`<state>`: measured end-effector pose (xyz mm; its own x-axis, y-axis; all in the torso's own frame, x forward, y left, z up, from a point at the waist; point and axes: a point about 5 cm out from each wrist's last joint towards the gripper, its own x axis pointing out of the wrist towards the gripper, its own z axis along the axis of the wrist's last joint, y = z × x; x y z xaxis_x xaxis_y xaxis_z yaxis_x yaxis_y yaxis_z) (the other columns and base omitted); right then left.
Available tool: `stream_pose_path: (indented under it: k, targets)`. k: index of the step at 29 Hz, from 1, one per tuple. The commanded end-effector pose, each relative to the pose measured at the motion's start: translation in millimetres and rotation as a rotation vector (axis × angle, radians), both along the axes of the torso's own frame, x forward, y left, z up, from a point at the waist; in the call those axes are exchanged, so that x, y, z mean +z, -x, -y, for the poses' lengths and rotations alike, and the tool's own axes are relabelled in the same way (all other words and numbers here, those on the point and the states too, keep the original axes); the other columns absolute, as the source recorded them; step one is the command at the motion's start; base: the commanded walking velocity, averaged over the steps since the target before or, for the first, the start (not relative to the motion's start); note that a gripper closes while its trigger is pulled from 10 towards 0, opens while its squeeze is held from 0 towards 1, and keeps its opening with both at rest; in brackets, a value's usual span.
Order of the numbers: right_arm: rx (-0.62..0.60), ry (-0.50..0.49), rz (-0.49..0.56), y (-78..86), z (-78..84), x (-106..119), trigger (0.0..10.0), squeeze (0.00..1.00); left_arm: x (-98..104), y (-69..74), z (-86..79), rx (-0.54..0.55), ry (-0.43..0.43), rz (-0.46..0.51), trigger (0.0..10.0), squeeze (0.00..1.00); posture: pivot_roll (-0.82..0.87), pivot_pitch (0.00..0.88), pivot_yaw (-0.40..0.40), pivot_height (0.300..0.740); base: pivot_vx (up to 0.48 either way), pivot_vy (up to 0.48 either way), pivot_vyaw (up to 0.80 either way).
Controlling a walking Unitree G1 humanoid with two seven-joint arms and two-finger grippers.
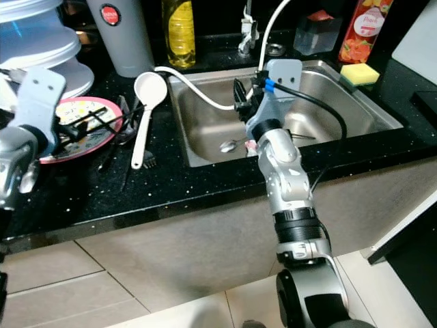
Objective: Kitchen organization
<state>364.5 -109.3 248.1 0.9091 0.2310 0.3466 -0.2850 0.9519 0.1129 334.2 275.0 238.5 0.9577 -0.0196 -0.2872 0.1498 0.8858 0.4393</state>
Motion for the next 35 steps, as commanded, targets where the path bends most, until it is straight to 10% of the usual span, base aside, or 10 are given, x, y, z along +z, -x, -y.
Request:
stream_pose_path:
  k: [1,16,23,32,35]
  targets:
    - [-0.01,-0.009,0.006,1.5,2.7,2,10.0,0.0,5,5.9,1.8,-0.092,-0.023,-0.019,10.0,0.0,-0.02,0.0,0.033,0.74,0.0,0.0,0.0]
    - [-0.008,-0.012,0.003,1.7,1.6,1,10.0,0.0,-1,9.4,-25.9,-0.076,-0.145,-0.142,10.0,0.0,-0.01,0.0,0.032,0.74,0.0,0.0,0.0]
    - [-0.007,-0.012,0.003,2.1,1.2,1,10.0,0.0,-18,6.6,-36.1,-0.031,-0.124,-0.197,6.9,0.0,-0.01,0.0,0.031,0.74,0.0,0.0,0.0]
    - [-0.015,-0.014,0.004,2.7,2.9,2,10.0,0.0,-44,7.3,-25.6,-0.092,0.083,-0.273,0.0,0.0,-0.02,0.0,0.034,0.74,0.0,0.0,0.0]
    - [-0.018,-0.014,0.003,2.6,3.7,1,10.0,0.0,-49,7.6,-26.9,-0.09,0.086,-0.282,0.0,0.0,-0.02,0.0,0.032,0.74,0.0,0.0,0.0]
